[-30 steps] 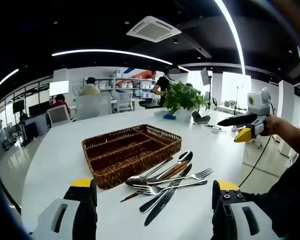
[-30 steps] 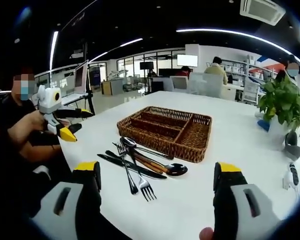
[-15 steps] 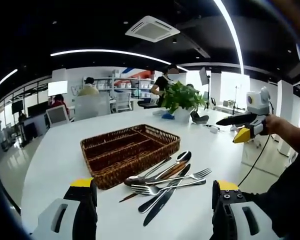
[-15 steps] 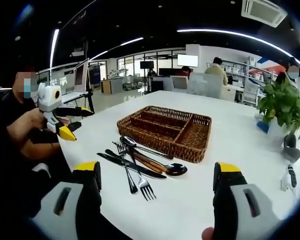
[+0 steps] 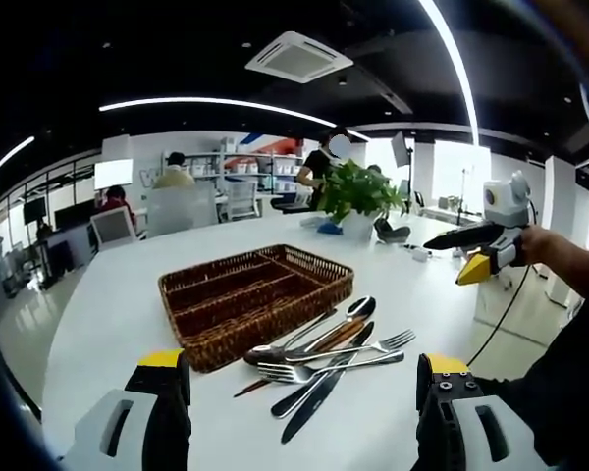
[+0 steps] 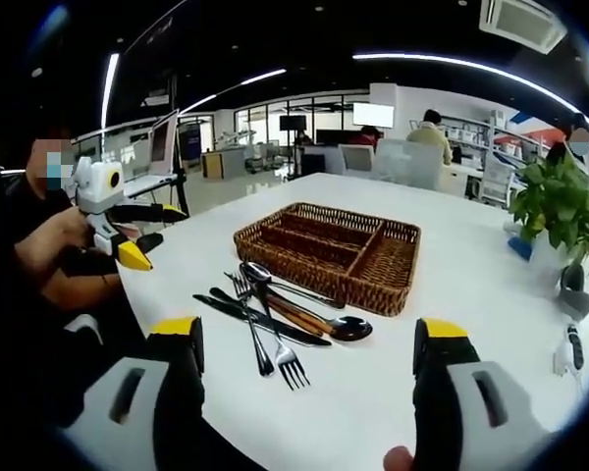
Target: Arrange the knives, forks, and spoons in their matching storage slots by inserting each utensil handle-first until every utensil is classified and aligned in the correct compartment
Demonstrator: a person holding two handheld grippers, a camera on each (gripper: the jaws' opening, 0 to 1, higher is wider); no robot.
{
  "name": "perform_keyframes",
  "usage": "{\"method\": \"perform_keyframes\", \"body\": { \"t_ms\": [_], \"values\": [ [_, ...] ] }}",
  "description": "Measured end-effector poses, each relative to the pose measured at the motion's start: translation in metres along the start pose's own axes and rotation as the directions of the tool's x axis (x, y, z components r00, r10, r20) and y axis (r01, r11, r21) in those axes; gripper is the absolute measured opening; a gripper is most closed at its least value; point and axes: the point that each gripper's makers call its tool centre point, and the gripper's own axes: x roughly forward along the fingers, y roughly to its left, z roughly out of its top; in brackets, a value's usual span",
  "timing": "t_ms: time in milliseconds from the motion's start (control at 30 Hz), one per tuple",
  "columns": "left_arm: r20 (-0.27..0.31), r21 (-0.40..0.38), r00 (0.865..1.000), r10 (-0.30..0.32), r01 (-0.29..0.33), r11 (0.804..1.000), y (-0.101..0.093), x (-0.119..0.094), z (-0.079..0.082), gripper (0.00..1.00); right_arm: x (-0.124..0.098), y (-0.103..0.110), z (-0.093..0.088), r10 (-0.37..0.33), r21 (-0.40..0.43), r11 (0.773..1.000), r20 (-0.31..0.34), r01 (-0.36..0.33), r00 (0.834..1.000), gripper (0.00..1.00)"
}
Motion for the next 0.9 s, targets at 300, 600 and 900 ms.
{"method": "perform_keyframes", "body": {
  "t_ms": [300,600,900],
  "values": [
    [-0.009,-0.005,1.0,-0.001,0.001,1.0,0.001,0.001,-0.006,1.0,0.002,0.002,-0.011,0.001,0.02,1.0,-0.011,-0.001,1.0,0.79],
    [0.007,0.0,1.0,-0.011,0.011,1.0,-0.003,0.006,-0.005,1.0,0.007,0.0,-0.031,-0.012,0.059,0.998,-0.021,0.014,1.0,0.63],
    [0.005,-0.001,1.0,-0.02,0.02,1.0,-0.006,0.01,-0.006,1.0,0.015,0.001,-0.055,-0.001,0.174,0.985,-0.028,0.005,1.0,0.53]
  ]
}}
